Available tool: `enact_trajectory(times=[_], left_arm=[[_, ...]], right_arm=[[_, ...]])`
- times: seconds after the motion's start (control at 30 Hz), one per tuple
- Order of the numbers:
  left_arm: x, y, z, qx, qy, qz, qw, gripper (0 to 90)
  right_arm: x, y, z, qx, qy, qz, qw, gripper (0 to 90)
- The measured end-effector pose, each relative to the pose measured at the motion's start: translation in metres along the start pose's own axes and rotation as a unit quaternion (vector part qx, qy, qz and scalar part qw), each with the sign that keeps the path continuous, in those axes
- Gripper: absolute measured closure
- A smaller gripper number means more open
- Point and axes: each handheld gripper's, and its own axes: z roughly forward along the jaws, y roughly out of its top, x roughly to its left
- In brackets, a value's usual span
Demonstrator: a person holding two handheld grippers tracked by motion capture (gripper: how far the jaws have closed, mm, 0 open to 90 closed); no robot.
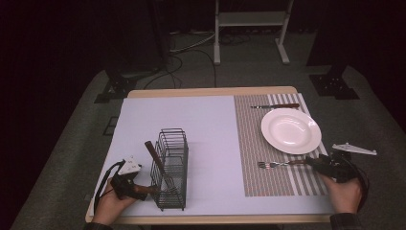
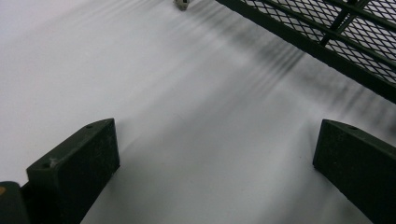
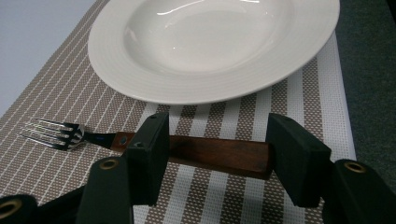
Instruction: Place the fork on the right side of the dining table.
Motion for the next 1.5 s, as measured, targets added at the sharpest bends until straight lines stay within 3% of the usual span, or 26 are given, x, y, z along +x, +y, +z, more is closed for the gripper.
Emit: enact_trajectory(times=[0.37, 0.6, 0.77, 1.03, 1.27, 1.5], left_arm=[[0.0, 0.0, 0.0, 0.0, 0.0, 0.0, 1.0, 0.0], [0.0, 0.0, 0.0, 0.0, 0.0, 0.0, 1.0, 0.0], [0.0, 0.0, 0.0, 0.0, 0.0, 0.0, 1.0, 0.0], [0.0, 0.0, 0.0, 0.0, 0.0, 0.0, 1.0, 0.0], [0.0, 0.0, 0.0, -0.001, 0.0, 0.0, 1.0, 0.0], [0.0, 0.0, 0.0, 0.0, 0.0, -0.001, 1.0, 0.0]], right_arm=[[-0.001, -0.004, 0.01, 0.036, -0.023, -0.018, 0.9989, 39.0], [0.0, -0.003, 0.009, 0.032, -0.024, -0.023, 0.999, 39.0], [0.005, -0.001, 0.006, 0.019, -0.011, -0.025, 0.9994, 38.7], [0.025, 0.007, -0.004, -0.013, 0.023, -0.04, 0.9989, 38.5], [0.043, 0.012, -0.001, -0.015, 0.047, -0.061, 0.9969, 37.0], [0.057, 0.017, 0.008, -0.01, 0.078, -0.079, 0.9937, 27.8]])
